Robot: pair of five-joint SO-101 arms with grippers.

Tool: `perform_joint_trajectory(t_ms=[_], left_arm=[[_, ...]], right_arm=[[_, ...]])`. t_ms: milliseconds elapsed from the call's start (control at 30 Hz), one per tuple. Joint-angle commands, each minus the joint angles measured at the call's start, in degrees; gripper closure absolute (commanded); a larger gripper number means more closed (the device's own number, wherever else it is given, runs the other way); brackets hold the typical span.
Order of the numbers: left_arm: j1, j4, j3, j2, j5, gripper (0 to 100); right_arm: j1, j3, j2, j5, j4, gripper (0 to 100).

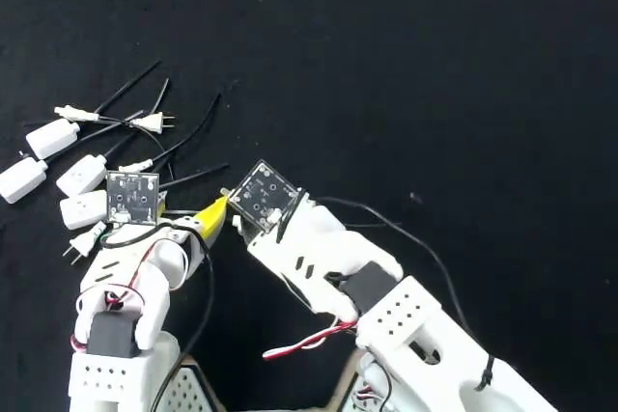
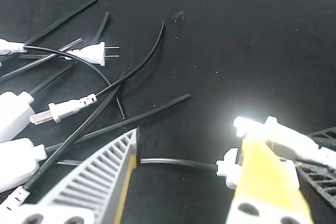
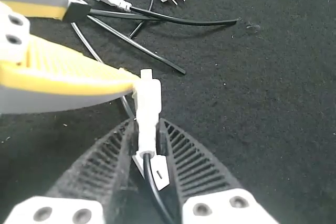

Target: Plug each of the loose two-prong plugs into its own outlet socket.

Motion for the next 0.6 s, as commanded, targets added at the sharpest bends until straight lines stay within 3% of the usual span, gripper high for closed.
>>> perform_joint_trajectory(t_ms=[0,200,567], left_arm=[[-3.2,-1.9,-2.2,0.4,0.7,68],[-8.7,-5.9,-1.5,0.4,6.1,68],[0.7,-6.2,2.4,0.4,1.1,68]], right_arm=[[-1.2,-0.4,-2.2,-0.4,-1.1,98.8],[-5.3,0.4,-2.1,0.1,-1.0,98.8],[-5.5,-0.1,-2.6,-0.7,0.2,98.8]])
